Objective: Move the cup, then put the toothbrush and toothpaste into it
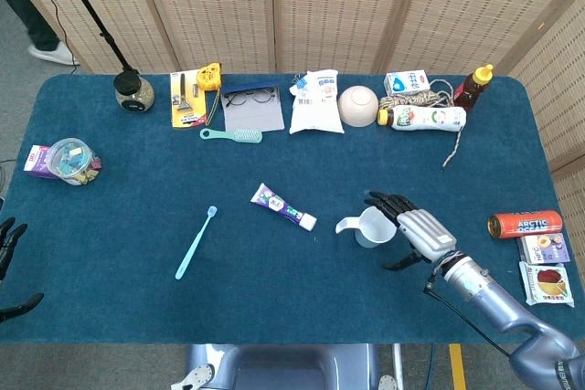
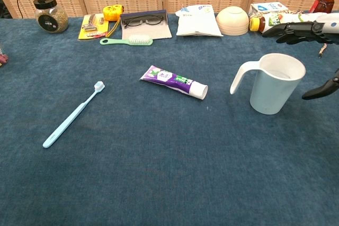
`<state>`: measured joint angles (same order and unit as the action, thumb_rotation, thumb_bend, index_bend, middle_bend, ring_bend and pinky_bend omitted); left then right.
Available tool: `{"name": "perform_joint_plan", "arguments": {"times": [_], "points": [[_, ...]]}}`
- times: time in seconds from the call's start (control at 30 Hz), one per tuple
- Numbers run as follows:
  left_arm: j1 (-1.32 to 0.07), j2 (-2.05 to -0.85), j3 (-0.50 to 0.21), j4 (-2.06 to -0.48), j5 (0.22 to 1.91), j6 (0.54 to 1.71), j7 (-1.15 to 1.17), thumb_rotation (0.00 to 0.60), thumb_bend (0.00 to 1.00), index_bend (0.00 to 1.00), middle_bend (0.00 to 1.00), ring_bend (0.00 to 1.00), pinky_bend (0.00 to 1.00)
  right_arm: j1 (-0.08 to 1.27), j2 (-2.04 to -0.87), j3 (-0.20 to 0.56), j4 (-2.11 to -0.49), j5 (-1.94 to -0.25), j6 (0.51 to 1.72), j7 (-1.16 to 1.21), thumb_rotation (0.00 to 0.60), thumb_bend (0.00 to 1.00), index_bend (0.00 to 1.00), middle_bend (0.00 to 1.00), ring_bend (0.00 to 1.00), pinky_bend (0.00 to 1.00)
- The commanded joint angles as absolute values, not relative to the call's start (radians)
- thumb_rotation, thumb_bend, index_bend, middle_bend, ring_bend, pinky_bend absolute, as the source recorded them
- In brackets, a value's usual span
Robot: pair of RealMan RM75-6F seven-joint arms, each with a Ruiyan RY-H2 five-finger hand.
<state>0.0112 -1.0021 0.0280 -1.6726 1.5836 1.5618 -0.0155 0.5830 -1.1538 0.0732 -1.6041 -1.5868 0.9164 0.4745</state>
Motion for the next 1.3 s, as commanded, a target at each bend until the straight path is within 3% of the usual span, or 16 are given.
{"name": "perform_joint_plan", "arguments": {"times": [0.03, 0.23, 0.33, 0.43, 0.6, 0.67, 0.9, 1.3], "points": [[0.01, -1.001, 0.03, -1.673, 1.585, 1.558, -0.017, 0.6, 0.05, 0.0, 0.0, 0.0, 0.0, 0.598, -1.177, 0.082, -1.583, -1.556, 0.895, 0.458, 0.6, 0.0, 0.0, 0.0, 0.0, 0.0], [0.0, -0.992, 0.032, -1.673, 1.578, 1.533, -0.033, 0.6, 0.05, 0.0, 0.0, 0.0, 0.0, 0.609, -1.208, 0.09, -1.548, -1.505, 0.874, 0.44, 0.6, 0.0, 0.0, 0.0, 0.0, 0.01], [-0.003, -0.993, 0.03, -1.676, 1.574, 1.527, -0.03, 0.6, 0.05, 0.0, 0.0, 0.0, 0.0, 0.61, -1.231, 0.089, -1.523, -1.489, 0.876, 0.423, 0.6, 0.0, 0.02, 0.01, 0.0, 0.09], [-0.003, -0.993, 0.03, -1.677, 1.573, 1.525, -0.025, 0.6, 0.05, 0.0, 0.0, 0.0, 0.0, 0.61, -1.252, 0.089, -1.503, -1.482, 0.88, 0.418, 0.6, 0.0, 0.1, 0.09, 0.01, 0.23], [-0.003, -0.994, 0.03, -1.68, 1.57, 1.524, -0.021, 0.6, 0.05, 0.0, 0.0, 0.0, 0.0, 0.607, -1.292, 0.089, -1.47, -1.479, 0.901, 0.422, 0.6, 0.0, 0.35, 0.26, 0.16, 0.43], [-0.004, -0.994, 0.029, -1.681, 1.568, 1.523, -0.019, 0.6, 0.05, 0.0, 0.0, 0.0, 0.0, 0.606, -1.303, 0.088, -1.461, -1.483, 0.91, 0.429, 0.6, 0.01, 0.4, 0.31, 0.19, 0.45], [-0.004, -0.994, 0.029, -1.682, 1.566, 1.522, -0.02, 0.6, 0.05, 0.0, 0.0, 0.0, 0.0, 0.599, -1.33, 0.081, -1.436, -1.52, 0.965, 0.47, 0.6, 0.24, 0.46, 0.38, 0.24, 0.48], [-0.002, -0.993, 0.03, -1.683, 1.57, 1.528, -0.023, 0.6, 0.05, 0.0, 0.0, 0.0, 0.0, 0.625, -1.233, 0.082, -1.616, -1.59, 1.006, 0.443, 0.6, 0.27, 0.48, 0.4, 0.24, 0.48]]}}
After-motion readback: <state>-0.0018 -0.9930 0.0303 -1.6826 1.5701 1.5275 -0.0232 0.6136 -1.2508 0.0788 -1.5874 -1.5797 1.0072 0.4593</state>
